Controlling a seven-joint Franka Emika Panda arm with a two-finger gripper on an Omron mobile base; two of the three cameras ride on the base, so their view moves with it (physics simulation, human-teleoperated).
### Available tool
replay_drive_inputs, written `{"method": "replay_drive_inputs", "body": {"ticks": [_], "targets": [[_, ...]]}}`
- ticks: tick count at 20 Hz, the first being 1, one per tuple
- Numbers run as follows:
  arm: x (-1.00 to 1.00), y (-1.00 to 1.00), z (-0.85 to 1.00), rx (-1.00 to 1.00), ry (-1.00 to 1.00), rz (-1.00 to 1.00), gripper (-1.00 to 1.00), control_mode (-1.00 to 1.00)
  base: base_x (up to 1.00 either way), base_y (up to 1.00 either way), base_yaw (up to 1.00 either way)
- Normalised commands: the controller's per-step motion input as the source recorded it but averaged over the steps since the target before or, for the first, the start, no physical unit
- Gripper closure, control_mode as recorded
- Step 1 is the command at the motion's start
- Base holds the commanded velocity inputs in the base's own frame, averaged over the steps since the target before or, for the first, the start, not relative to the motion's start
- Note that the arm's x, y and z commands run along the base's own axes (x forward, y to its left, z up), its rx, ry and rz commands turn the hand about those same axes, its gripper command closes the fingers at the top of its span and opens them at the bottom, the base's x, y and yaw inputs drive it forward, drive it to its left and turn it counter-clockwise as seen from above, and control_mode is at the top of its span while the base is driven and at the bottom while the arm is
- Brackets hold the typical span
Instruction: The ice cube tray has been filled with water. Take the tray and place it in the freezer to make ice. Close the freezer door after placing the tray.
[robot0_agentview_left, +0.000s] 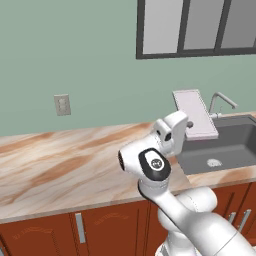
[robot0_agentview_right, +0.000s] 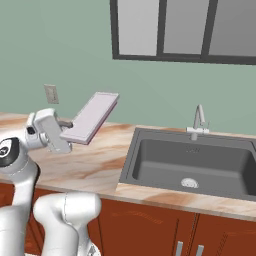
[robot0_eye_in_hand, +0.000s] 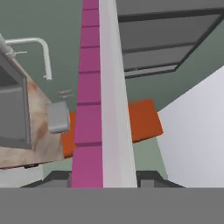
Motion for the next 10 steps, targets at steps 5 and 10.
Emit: {"method": "replay_drive_inputs", "body": {"ticks": [5, 10], "targets": [[0.00, -0.09, 0.00, 0.12, 0.13, 0.06, 1.00, -1.00, 0.00, 0.00, 0.00], [-0.03, -0.16, 0.04, 0.01, 0.02, 0.02, 1.00, -1.00, 0.00, 0.00, 0.00]]}}
